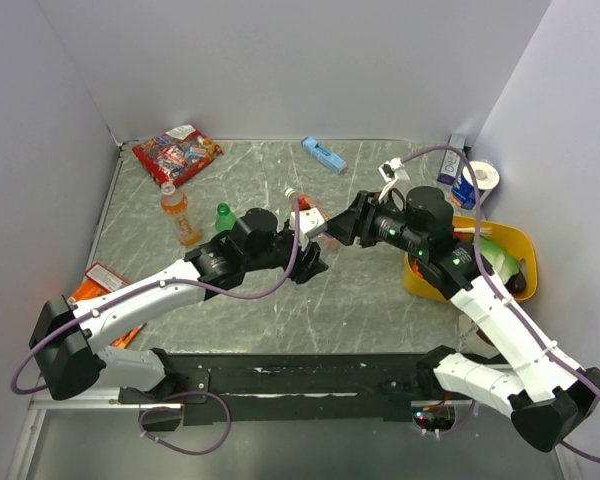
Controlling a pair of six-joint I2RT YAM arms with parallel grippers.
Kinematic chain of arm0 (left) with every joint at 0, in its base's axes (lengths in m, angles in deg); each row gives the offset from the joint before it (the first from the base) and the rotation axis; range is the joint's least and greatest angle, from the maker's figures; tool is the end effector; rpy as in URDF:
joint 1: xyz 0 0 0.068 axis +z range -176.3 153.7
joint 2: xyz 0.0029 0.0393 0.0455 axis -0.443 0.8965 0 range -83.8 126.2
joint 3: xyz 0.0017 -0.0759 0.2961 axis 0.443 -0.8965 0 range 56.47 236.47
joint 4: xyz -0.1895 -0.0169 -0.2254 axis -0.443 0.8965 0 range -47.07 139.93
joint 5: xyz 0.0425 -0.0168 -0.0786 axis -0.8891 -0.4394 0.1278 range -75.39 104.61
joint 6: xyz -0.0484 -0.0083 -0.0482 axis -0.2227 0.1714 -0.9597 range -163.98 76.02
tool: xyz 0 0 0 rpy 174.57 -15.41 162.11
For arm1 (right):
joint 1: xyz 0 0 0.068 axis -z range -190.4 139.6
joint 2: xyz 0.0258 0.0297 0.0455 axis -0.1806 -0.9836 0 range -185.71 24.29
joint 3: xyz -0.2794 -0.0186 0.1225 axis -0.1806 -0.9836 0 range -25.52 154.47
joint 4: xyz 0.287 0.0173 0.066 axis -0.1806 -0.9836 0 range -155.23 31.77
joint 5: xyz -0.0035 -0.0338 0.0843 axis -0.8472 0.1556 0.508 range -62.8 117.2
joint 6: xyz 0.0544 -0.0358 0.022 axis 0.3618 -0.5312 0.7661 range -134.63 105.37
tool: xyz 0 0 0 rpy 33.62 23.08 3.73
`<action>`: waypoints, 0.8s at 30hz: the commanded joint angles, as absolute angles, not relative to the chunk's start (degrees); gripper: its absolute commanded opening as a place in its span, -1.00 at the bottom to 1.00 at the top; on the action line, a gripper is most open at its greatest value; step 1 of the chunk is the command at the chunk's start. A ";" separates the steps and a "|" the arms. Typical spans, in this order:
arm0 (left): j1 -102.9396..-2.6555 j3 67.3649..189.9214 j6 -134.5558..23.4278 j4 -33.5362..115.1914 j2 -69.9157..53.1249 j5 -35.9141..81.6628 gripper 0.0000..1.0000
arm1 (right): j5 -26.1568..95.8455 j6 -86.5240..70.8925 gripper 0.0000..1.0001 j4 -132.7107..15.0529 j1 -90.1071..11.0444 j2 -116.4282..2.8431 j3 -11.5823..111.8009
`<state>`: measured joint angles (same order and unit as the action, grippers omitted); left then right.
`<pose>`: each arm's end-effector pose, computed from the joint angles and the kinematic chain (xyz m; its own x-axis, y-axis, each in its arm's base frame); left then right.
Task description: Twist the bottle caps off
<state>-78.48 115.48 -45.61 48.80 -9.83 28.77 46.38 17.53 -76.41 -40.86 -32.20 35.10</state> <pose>0.2001 -0.2800 0.3397 -0.2437 0.2690 -0.9318 0.8996 0.4217 -0.1136 0.2094 0.1444 0.4112 -0.5781 0.2433 -0.7788 -0.5265 0.6180 0.5839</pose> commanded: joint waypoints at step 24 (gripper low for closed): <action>-77.01 117.12 -46.88 47.68 -11.55 47.82 -0.02 | 59.36 10.25 -1.00 -67.55 -41.25 -32.58 32.92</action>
<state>-77.34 115.48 -46.57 50.11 -9.72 33.29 51.30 15.06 -73.59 -41.17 -32.55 33.15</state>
